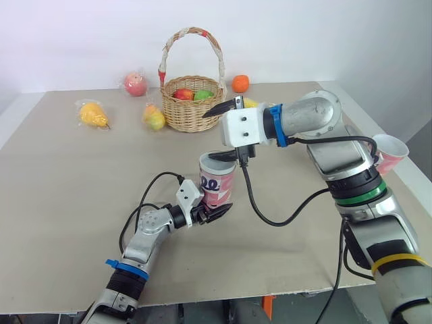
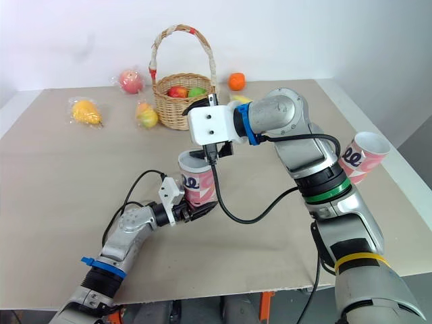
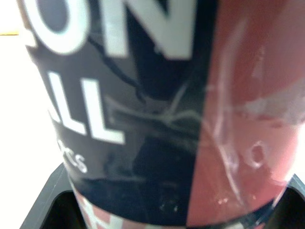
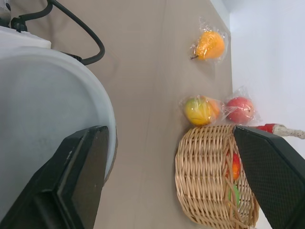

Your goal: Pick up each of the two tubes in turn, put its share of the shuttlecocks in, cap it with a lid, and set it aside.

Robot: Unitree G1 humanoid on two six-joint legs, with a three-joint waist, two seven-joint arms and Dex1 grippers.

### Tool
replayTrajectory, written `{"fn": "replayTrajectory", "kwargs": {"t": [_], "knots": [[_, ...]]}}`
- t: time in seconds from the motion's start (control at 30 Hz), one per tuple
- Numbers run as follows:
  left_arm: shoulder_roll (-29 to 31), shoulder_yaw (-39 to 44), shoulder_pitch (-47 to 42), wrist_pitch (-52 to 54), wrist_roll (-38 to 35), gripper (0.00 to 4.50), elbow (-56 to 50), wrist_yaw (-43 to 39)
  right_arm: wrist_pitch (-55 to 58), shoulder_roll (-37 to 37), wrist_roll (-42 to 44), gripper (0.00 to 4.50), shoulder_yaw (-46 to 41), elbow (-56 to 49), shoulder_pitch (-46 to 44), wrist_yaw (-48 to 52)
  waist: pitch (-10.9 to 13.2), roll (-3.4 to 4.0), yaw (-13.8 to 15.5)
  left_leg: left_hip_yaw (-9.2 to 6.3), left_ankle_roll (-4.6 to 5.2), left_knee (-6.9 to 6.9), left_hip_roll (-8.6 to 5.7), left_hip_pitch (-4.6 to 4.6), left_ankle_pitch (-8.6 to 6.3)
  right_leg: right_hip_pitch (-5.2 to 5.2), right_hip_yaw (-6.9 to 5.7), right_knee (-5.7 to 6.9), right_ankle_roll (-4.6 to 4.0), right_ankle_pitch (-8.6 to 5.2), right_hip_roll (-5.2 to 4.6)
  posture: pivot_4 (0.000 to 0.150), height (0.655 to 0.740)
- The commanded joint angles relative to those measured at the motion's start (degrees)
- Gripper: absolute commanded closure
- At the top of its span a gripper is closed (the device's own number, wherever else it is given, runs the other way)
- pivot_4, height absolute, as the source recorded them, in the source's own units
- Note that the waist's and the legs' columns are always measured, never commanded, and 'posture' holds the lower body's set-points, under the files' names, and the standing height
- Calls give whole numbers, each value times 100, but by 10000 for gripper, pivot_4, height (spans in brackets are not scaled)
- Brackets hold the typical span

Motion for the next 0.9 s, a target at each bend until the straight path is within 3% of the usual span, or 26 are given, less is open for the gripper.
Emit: {"fn": "replayTrajectory", "kwargs": {"t": [0.03,0.4,0.5,0.63,0.7,0.73,0.9], "knots": [[-7,-128,77,38,75,12665,114,-24,270,29,164,350,-73,-100,-20,118,0,0,0,0,0,0,0,0,0,0,0,0,0,0,0,1500,7400],[-11,-122,56,35,74,12665,141,-36,536,-73,841,350,-381,188,-571,583,3,1,5,-2,0,0,-1,-11,0,-9,0,0,0,-1,-1,1500,7400],[-15,-116,51,28,73,12665,153,-36,444,-136,974,8661,-431,393,-741,755,3,1,6,-2,0,0,-1,-12,0,-9,-1,-1,0,-1,-2,1500,7400],[-14,-115,58,21,75,12665,162,-36,491,-252,1394,29814,-405,527,-974,1489,4,2,9,-3,0,0,-2,-14,0,-10,-1,-1,0,-2,-2,1500,7400],[-16,-111,46,18,76,12665,175,-38,493,-273,1485,37630,-304,576,-1019,1831,5,2,7,-2,0,-1,-1,-14,0,-10,-1,-2,1,-2,-2,1500,7400],[-17,-110,38,14,78,12665,183,-37,485,-292,1485,44170,-231,620,-1046,2008,5,2,7,-3,0,-1,0,-14,0,-11,-2,-1,0,-2,-2,1500,7400],[-21,-104,16,-6,80,12665,209,-28,478,-355,1635,44170,62,699,-1106,2437,5,3,8,-2,0,-1,-1,-14,0,-13,-2,-1,0,-2,-2,1500,7400]]}}
